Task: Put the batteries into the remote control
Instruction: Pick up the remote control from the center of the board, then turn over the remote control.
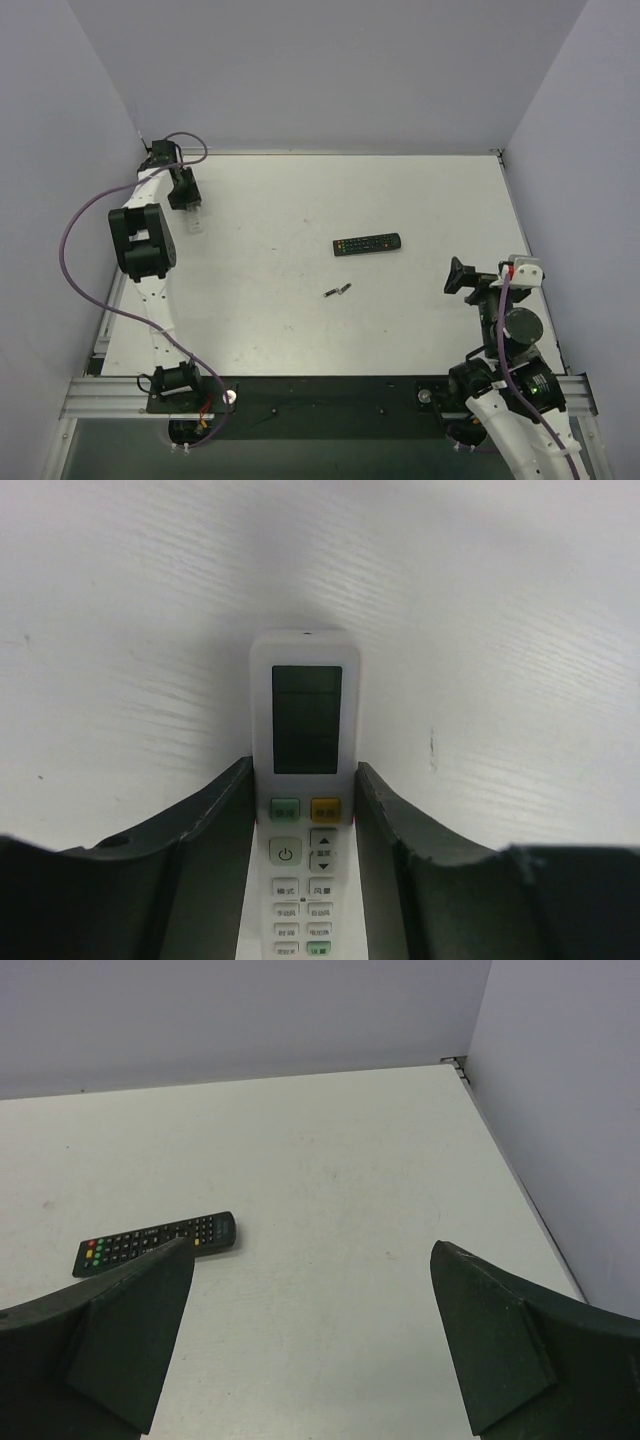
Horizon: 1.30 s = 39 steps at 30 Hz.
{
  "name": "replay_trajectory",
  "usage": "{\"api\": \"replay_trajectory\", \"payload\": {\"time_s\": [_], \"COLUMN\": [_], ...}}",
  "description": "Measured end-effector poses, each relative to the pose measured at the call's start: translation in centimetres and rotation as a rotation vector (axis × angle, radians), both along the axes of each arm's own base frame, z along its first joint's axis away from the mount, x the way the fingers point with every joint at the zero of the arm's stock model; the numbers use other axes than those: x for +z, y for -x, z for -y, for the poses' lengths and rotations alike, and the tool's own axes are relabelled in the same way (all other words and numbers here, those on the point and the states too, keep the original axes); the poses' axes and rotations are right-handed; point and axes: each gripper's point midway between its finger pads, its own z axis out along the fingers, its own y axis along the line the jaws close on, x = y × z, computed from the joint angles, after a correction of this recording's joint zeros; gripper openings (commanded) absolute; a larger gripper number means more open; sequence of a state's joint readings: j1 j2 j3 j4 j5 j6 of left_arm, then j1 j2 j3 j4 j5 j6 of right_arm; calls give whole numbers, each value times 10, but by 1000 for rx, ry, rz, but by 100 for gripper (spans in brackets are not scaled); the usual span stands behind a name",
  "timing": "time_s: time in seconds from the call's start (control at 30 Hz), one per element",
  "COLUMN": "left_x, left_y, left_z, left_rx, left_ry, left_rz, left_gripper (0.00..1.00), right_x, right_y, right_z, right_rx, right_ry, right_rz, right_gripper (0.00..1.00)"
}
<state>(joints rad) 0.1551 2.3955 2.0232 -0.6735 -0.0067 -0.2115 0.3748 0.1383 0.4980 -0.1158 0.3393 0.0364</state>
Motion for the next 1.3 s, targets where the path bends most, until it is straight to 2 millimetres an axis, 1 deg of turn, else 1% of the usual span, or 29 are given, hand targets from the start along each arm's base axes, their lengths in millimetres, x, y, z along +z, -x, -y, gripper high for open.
{"api": "replay_trajectory", "payload": {"time_s": [0.13,0.2,0.27,0.3,0.37,0.47,0.5,0.53,0.6,0.67,0.73,0.8,0.87,0.93,1.0,1.07,1.17,1.27,1.3], "left_x": [2,4,5,7,14,38,49,60,89,116,137,151,160,166,169,184,211,230,233], "left_y": [13,25,38,45,59,74,78,80,83,86,92,102,113,128,143,159,175,186,189], "left_z": [18,34,54,64,88,125,137,146,169,188,206,223,242,265,284,305,323,332,333], "left_rx": [-26,-42,-59,-68,-82,-98,-107,-112,-137,-163,-187,-203,-212,-224,-234,-260,-309,-345,-349], "left_ry": [63,118,190,227,312,448,493,531,623,711,795,877,966,1074,1160,1269,1393,1464,1479], "left_rz": [13,8,8,11,36,119,156,192,282,363,433,482,502,507,486,482,508,537,539], "left_gripper": [29,28,27,25,24,19,18,14,12,8,1,0,0,0,0,0,0,0,0], "right_x": [-6,-4,2,7,17,19,15,10,0,-10,-22,-28,-31,-34,-34,-35,-34,-29,-26], "right_y": [-7,-13,-18,-22,-29,-38,-40,-42,-47,-52,-57,-63,-68,-71,-72,-70,-64,-64,-64], "right_z": [-11,-22,-38,-46,-67,-100,-112,-122,-144,-166,-189,-212,-233,-260,-288,-313,-336,-343,-344], "right_rx": [38,81,144,177,259,388,432,470,543,616,691,764,827,897,971,1039,1114,1141,1149], "right_ry": [-3,-16,-37,-52,-93,-167,-193,-222,-281,-341,-408,-483,-548,-618,-674,-725,-802,-857,-867], "right_rz": [-62,-113,-165,-185,-218,-265,-288,-319,-379,-441,-513,-558,-587,-615,-641,-663,-688,-693,-687], "right_gripper": [100,100,100,100,100,100,100,100,100,100,100,100,100,100,100,100,100,99,96]}}
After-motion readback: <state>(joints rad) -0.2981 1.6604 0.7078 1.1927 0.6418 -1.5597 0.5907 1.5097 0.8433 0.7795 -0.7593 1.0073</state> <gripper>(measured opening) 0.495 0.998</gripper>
